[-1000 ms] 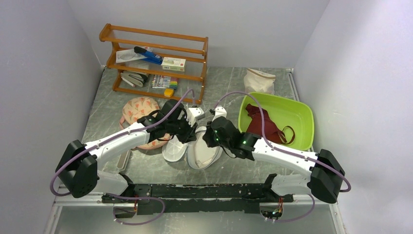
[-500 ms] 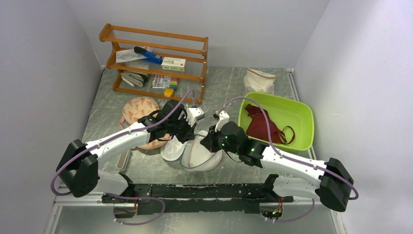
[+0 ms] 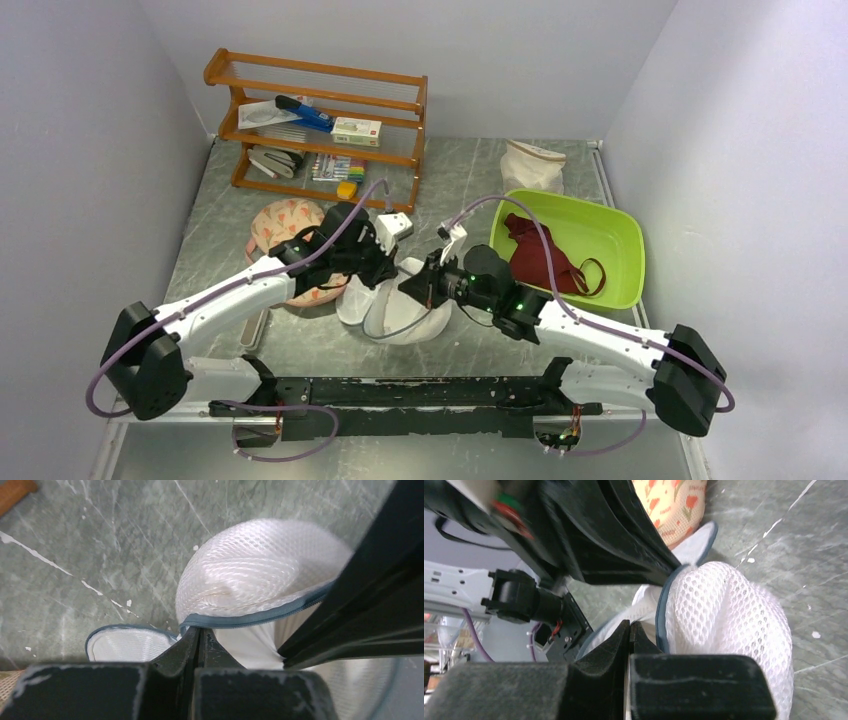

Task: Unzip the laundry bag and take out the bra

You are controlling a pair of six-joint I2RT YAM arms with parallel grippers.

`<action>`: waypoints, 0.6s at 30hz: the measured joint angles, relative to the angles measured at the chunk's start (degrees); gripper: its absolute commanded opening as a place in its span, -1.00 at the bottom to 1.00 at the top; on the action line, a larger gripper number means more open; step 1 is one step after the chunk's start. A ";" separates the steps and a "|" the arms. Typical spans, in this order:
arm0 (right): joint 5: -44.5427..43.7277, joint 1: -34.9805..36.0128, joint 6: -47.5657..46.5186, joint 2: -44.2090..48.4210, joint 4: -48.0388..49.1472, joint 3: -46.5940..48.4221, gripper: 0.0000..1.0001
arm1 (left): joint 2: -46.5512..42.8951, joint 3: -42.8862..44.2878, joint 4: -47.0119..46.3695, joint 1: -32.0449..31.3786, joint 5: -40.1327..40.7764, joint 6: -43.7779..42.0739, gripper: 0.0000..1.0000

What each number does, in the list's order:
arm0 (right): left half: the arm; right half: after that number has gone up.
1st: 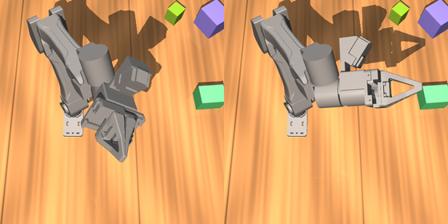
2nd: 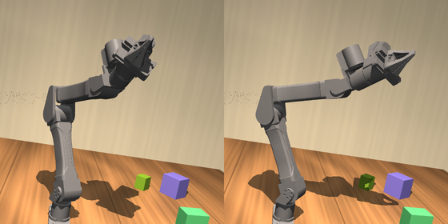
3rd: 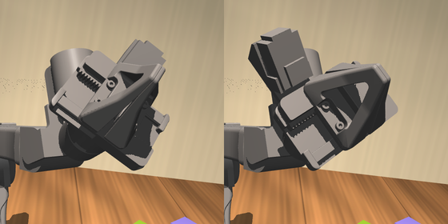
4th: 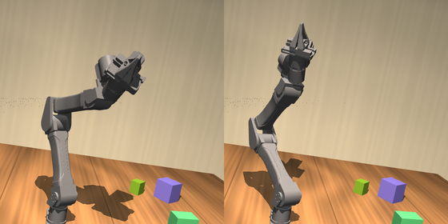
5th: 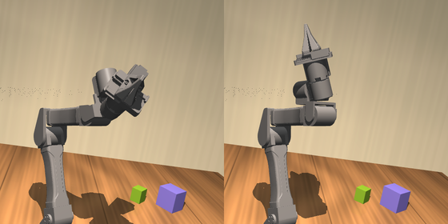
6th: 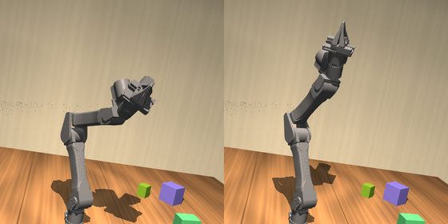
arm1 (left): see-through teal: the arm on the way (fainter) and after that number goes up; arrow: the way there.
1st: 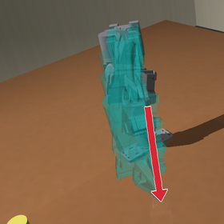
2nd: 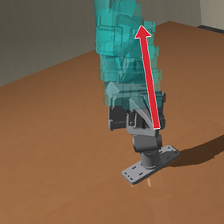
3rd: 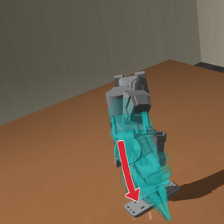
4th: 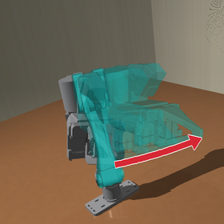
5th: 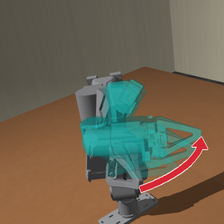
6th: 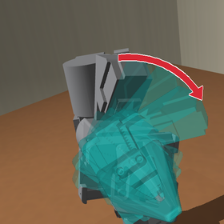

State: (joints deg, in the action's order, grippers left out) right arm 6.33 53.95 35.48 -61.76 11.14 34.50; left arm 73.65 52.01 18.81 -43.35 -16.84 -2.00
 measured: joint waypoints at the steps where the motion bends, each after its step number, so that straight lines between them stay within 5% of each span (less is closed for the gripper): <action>1: 1.01 -0.02 -0.17 -0.33 0.61 -0.52 -1.00 | -0.61 -0.02 -0.15 0.00 0.20 0.11 -0.86; 18: 18.16 -0.26 0.33 -10.99 13.31 -1.27 -1.00 | -1.55 -1.14 -2.27 0.00 1.40 2.40 -0.86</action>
State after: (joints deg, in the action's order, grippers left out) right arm 24.49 53.69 35.81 -72.75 24.45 33.23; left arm 72.10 50.87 16.53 -43.35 -15.44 0.40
